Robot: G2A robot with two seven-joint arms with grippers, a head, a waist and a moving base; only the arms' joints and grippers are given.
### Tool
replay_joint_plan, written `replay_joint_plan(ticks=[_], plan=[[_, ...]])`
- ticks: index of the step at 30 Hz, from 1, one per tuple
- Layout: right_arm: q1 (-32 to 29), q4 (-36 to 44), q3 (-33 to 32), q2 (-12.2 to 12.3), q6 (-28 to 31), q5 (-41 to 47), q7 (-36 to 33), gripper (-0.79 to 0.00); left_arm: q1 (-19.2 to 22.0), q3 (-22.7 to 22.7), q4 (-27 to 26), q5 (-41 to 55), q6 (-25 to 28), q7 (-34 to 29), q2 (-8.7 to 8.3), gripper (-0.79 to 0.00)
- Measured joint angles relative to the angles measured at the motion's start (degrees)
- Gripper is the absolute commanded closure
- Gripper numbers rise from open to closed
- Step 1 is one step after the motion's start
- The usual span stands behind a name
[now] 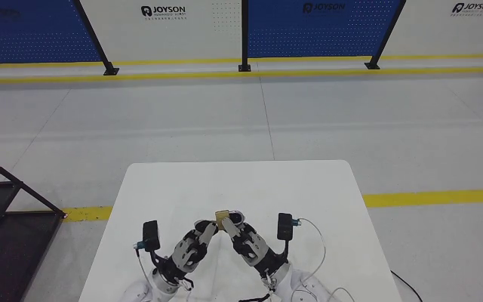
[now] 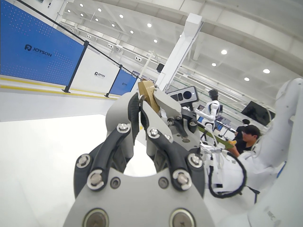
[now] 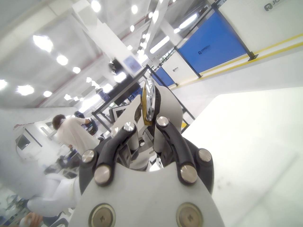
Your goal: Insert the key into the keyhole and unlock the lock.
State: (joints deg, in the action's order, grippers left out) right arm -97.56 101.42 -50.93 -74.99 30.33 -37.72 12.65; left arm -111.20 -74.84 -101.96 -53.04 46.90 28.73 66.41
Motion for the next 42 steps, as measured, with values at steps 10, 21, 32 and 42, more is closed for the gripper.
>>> replay_joint_plan(ticks=[10, 21, 32, 42], plan=[[0.1, 0.1, 0.1, 0.1, -0.4, 0.5, -0.4, 0.0, 0.9, 1.3, 2.2, -19.2, -8.9, 15.5, 0.57, 0.0], [0.2, 0.2, 0.0, 0.2, -0.7, 0.9, -1.2, 0.0, 3.4, 3.4, 6.1, -34.4, -24.5, 28.7, 0.95, 0.0], [0.2, 0.5, 0.0, 0.3, -0.7, 1.4, -2.3, 0.0, 5.4, 4.6, 8.9, -42.1, -36.8, 34.3, 1.13, 0.0], [0.2, 0.7, 0.0, 0.5, -0.8, 1.7, -2.9, 0.0, 6.9, 5.0, 10.6, -45.4, -42.5, 37.0, 1.11, 0.0]])
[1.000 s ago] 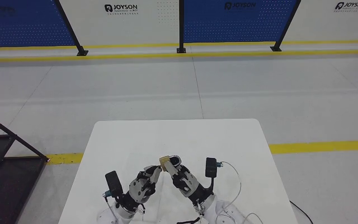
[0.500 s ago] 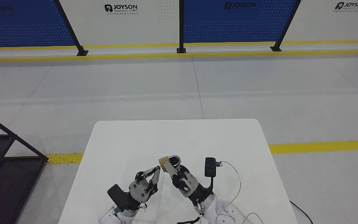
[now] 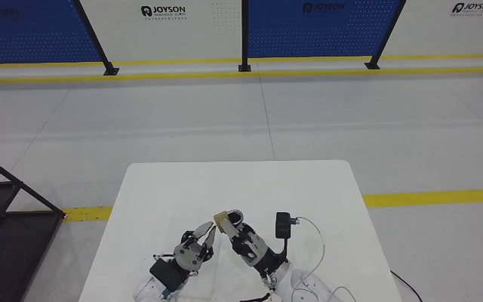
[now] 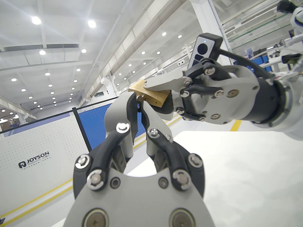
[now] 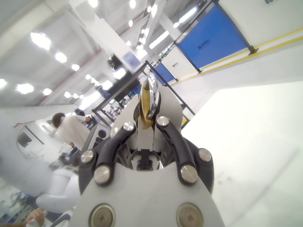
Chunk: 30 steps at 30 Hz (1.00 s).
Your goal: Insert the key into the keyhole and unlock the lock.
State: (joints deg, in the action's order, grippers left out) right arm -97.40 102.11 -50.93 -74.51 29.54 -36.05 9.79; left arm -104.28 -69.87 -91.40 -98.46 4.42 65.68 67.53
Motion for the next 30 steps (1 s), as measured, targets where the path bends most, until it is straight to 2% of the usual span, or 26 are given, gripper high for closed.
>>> replay_joint_plan(ticks=[11, 12, 13, 14, 19, 23, 26, 30], plan=[[-0.1, 0.1, 0.0, 0.1, 0.1, 0.3, 0.3, 0.0, 0.9, 0.0, 1.2, -1.3, -1.0, 2.2, -0.26, 0.0], [-0.1, 0.1, 0.0, 0.1, 0.1, 0.3, 0.3, 0.0, 0.9, 0.0, 1.2, -0.9, -0.7, 2.4, -0.27, -0.062], [-0.1, 0.2, 0.0, 0.1, 0.1, 0.3, 0.4, 0.0, 0.9, 0.0, 1.3, -0.5, -0.6, 2.5, -0.28, -0.493], [-0.1, 0.2, 0.0, 0.1, 0.0, 0.3, 0.4, 0.0, 0.9, 0.0, 1.3, 0.0, -0.3, 2.6, -0.28, -0.785], [-0.2, 0.3, -0.1, 0.2, 0.0, 0.3, 0.5, 0.0, 0.7, 0.4, 0.9, 3.9, 3.0, 4.5, -0.31, -0.785], [-0.2, 0.4, -0.2, 0.2, 0.1, 0.2, 0.6, 0.0, 0.1, 0.2, 0.5, 8.1, 8.5, 4.5, -0.48, -0.785], [-0.2, 0.4, -0.3, 0.3, 0.0, 0.3, 0.6, 0.0, -0.4, -0.1, 0.2, 12.4, 13.6, 3.9, -0.66, -0.785], [0.2, -0.2, -0.7, 0.3, -0.7, 1.1, 0.4, 0.0, -2.5, -0.5, -1.8, 22.4, 26.2, 0.1, -1.13, -0.785]])
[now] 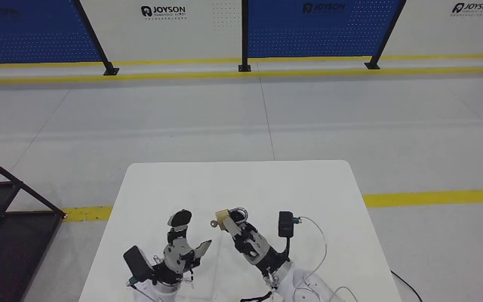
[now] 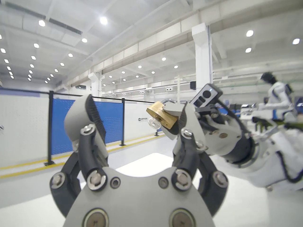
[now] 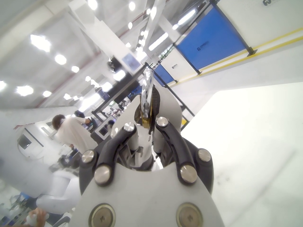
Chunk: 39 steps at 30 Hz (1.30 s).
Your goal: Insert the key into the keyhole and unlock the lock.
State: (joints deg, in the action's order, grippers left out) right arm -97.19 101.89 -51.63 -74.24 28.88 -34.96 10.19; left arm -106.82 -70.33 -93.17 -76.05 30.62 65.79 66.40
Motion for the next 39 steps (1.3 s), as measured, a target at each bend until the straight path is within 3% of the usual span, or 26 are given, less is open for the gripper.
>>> replay_joint_plan(ticks=[5, 9, 15, 21, 22, 23, 31, 39], plan=[[2.2, -2.4, 0.3, -0.2, -2.5, 3.4, -4.0, 0.0, -4.4, -4.2, -4.2, 10.0, 14.2, -9.9, -1.48, -0.785], [6.3, -5.9, 2.3, -0.7, -7.5, 6.7, -13.4, 0.0, -10.1, -9.2, -7.2, 22.1, 26.5, -23.8, -3.58, -0.785], [14.3, -12.8, 9.2, -2.4, -17.4, 7.1, -30.0, 0.0, -16.7, -15.1, -13.2, 48.7, 27.4, -51.1, -8.45, -0.785], [20.6, -19.4, 17.1, -5.3, -23.7, 4.7, -35.6, 0.0, -18.7, -21.8, -13.0, 71.2, 27.4, -69.4, -11.8, -0.785], [21.3, -20.2, 18.0, -5.7, -24.2, 4.7, -35.6, -0.185, -18.9, -22.4, -12.9, 73.3, 27.4, -71.2, -12.05, -0.785], [21.9, -21.1, 18.8, -6.1, -24.7, 4.7, -35.7, -0.785, -19.1, -23.0, -12.7, 75.1, 27.4, -72.5, -12.25, -0.785], [24.0, -23.7, 21.3, -7.6, -26.7, 3.1, -36.0, -0.785, -19.3, -24.0, -12.0, 77.1, 27.4, -74.2, -12.46, -0.785], [20.6, -18.9, 18.2, -5.6, -25.9, -1.2, -34.2, -0.785, -19.3, -24.0, -12.0, 77.2, 27.4, -74.2, -12.46, -0.785]])
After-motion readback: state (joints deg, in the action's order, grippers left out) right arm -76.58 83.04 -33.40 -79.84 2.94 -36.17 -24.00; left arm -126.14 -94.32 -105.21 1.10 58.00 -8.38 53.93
